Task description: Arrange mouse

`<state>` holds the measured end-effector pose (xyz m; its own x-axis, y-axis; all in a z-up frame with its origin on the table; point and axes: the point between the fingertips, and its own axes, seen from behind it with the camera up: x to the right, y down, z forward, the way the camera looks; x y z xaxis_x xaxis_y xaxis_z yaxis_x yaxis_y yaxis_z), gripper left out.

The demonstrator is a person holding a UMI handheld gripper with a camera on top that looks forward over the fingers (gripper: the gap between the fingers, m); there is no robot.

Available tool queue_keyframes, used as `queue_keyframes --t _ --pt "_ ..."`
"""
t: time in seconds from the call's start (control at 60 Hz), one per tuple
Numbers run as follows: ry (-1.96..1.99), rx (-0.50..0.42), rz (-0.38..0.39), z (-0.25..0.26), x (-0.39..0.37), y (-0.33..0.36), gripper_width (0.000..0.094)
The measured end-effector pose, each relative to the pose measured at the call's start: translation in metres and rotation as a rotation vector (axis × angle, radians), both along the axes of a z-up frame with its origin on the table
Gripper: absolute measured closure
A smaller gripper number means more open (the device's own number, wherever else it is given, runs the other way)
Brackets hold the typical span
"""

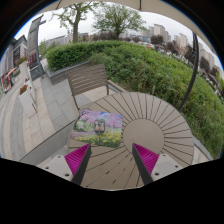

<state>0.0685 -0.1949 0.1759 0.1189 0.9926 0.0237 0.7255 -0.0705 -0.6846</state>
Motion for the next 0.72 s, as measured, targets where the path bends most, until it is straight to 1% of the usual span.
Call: queue_keyframes --t 0.05,0.083,0.2,0.25,0.4,0.517,0.6,0.717 --pt "-0.008 0.023 -0.021 0.013 0.028 0.01 0.0092" --pt "-0.014 0.021 -0.024 0.02 0.044 0.013 0.0088" --pt "-0.029 -0.008 -0.037 0.03 0.091 0.017 0.0088" --pt "-0.032 -0.021 -0.027 0.029 0.103 0.017 0.0087" --pt "-0.023 0.018 -0.023 0.028 0.113 0.031 0.0088" --pt "0.002 0.038 0.007 0.037 0.118 0.03 0.009" --pt "0.014 0.029 0.008 0.04 0.122 0.025 0.0095" --pt "-0.003 -0.013 0.01 0.037 0.128 0.021 0.0094"
